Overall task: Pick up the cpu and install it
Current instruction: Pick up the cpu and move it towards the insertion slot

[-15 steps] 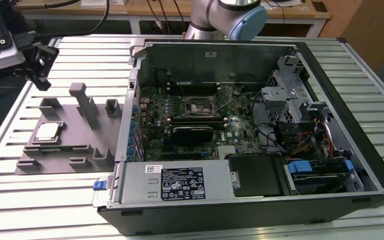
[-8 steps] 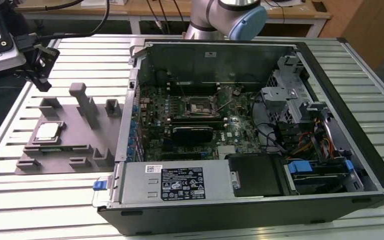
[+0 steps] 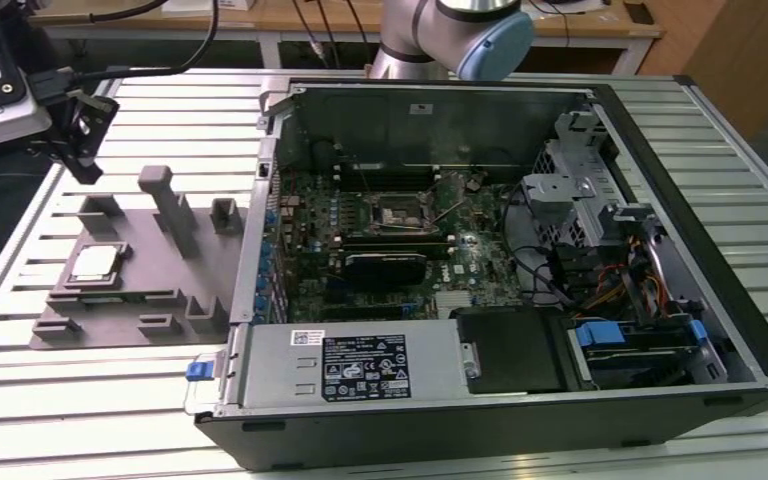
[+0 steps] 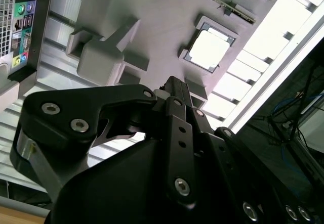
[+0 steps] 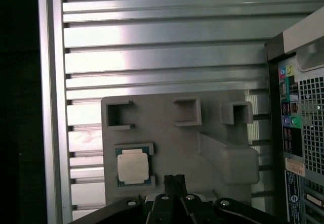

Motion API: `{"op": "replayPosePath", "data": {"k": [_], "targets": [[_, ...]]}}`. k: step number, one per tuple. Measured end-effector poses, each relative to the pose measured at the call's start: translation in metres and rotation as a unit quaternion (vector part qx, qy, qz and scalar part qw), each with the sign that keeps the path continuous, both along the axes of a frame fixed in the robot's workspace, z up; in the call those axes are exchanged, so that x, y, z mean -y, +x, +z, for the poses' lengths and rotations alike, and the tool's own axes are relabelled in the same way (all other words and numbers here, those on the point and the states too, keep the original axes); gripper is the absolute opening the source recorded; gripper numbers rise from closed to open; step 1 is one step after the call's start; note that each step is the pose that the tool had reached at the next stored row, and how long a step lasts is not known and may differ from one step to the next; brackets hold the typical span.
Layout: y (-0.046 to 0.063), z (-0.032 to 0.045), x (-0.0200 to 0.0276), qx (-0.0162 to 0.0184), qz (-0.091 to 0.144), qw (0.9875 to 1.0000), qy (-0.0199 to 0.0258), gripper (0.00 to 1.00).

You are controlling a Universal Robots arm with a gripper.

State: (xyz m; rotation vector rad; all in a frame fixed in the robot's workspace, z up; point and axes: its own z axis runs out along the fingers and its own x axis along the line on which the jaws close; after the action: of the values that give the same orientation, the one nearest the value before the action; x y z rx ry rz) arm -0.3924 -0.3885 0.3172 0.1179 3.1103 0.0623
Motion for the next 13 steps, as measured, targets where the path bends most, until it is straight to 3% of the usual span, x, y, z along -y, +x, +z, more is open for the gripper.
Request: {"op": "replayPosePath", "data": {"k": [13], "targets": [[-0.011, -0.0108, 0.0001, 0.0, 0.0, 1.0, -0.0001, 0.11]]}}
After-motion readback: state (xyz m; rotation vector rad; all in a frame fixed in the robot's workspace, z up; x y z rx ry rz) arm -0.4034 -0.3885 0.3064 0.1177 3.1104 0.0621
